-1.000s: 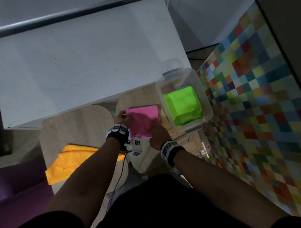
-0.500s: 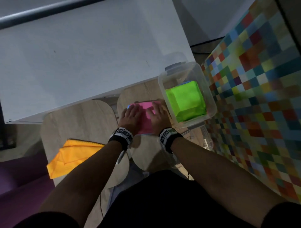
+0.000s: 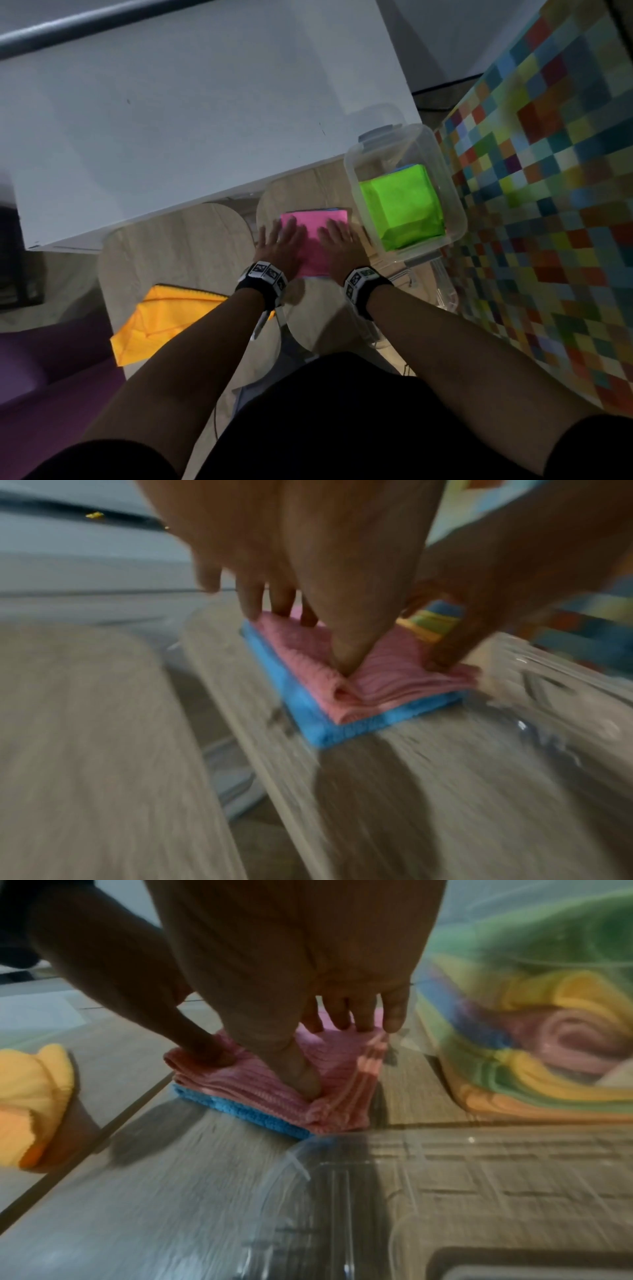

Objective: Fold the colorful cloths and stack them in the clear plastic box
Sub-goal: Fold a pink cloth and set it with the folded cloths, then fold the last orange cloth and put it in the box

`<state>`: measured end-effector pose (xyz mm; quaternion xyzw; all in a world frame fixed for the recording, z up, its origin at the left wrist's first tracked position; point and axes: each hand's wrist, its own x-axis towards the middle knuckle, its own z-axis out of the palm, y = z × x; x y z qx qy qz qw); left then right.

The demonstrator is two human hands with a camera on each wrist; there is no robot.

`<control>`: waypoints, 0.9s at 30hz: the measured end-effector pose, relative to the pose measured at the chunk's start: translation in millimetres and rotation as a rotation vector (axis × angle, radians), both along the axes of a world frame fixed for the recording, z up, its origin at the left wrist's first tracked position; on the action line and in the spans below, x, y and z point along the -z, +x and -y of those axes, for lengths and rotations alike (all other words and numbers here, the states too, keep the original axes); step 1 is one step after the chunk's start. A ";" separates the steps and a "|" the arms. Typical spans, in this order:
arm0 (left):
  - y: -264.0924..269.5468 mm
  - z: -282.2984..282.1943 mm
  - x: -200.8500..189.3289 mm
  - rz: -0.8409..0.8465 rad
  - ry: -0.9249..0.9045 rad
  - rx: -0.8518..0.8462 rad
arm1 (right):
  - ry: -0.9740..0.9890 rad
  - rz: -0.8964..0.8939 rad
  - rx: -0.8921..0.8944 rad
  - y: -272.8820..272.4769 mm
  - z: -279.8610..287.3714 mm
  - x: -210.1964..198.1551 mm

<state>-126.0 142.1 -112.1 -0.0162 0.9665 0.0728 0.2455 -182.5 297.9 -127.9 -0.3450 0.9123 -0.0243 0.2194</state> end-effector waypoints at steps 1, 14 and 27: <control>3.7 1.1 2.7 0.031 -0.014 -0.046 | 0.012 0.017 0.014 -0.4 -4.1 3.9; 108.6 86.7 -22.9 -0.095 -0.047 -0.526 | -0.018 0.038 0.029 36.4 37.9 -46.1; 244.3 172.5 -10.5 0.173 0.165 -0.760 | 0.103 0.318 -0.174 146.7 117.4 -37.9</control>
